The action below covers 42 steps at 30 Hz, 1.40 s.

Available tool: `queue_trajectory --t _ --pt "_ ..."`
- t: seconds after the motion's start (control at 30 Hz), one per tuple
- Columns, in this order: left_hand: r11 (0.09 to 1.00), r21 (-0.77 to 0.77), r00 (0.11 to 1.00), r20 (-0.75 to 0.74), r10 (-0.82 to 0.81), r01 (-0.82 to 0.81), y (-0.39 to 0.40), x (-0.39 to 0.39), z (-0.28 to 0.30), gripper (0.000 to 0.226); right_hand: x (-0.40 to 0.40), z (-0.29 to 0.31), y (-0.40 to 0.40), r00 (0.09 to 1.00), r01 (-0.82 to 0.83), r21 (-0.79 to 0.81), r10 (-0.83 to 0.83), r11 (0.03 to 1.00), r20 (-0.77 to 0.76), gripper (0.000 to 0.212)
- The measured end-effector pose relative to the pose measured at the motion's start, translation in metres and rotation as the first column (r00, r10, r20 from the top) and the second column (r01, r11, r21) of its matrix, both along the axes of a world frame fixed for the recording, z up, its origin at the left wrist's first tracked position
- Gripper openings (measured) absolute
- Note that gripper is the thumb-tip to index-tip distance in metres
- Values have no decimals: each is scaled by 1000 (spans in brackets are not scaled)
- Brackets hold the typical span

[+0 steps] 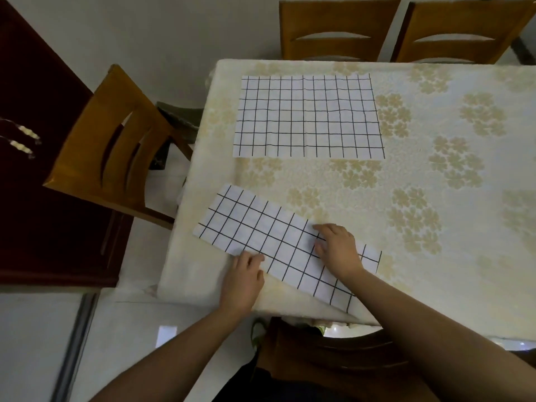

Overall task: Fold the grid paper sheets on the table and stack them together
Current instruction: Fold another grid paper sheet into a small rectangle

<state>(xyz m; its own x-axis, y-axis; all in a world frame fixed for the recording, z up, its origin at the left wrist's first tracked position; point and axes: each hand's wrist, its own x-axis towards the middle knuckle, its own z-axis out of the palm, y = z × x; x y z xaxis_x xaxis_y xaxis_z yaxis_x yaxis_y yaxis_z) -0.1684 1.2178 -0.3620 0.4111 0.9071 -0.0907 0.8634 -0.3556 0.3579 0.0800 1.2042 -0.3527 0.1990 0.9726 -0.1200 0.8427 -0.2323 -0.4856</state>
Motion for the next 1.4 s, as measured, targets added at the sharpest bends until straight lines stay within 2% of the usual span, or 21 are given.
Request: queue_trajectory --t 0.03,0.1,0.17,0.23,0.37,0.53,0.63,0.77,0.8,0.87,0.97,1.07,1.17,1.3,1.4 --pt "988 -102 991 59 122 -116 -7 0 4 31 -1 2 8 1000 -3 -9 3 1000 -10 34" --pt "894 -311 905 177 388 -322 -20 3 8 24 -4 5 26 999 -31 -39 30 999 -14 34" --pt "766 -483 748 291 597 -424 -26 8 10 22 -6 7 45 997 -75 -115 75 991 -1 36" --pt "643 -610 580 340 740 -464 -27 15 12 24 -8 8 61 995 -101 -183 103 978 -2 36" --pt "435 -763 327 305 895 -479 -26 26 17 25 -12 9 85 997 -65 -327 73 943 13 39" --pt "300 -864 195 239 951 -404 -24 29 14 39 -9 7 94 998 48 -422 -55 906 -6 45" --pt "281 -875 190 221 957 -394 -17 31 17 35 -8 6 97 995 90 -474 -100 876 4 45" --pt "315 -883 354 187 916 -349 -16 29 14 17 -6 10 98 993 88 -534 -115 841 -17 35" --pt "318 -881 370 182 911 -349 -16 28 14 10 -6 12 97 994 81 -543 -107 836 -17 33" --pt "318 -881 375 178 910 -351 -16 27 13 12 -4 14 94 995 61 -542 -96 838 -37 31" --pt "293 -909 286 208 935 -296 -13 23 17 16 -1 11 91 987 3 -492 -82 870 -139 29" --pt "272 -942 182 238 954 -195 -10 17 27 9 1 14 87 953 -53 -425 -81 904 -292 30" --pt "258 -958 94 248 964 -125 -7 9 34 13 -1 20 82 944 -57 -410 -85 910 -319 33" --pt "307 -947 92 299 950 -94 -2 0 41 20 -7 17 74 898 27 -379 -189 925 -398 33" --pt "375 -924 113 367 923 -69 4 -7 49 17 -15 21 70 846 38 -401 -243 915 -475 46"
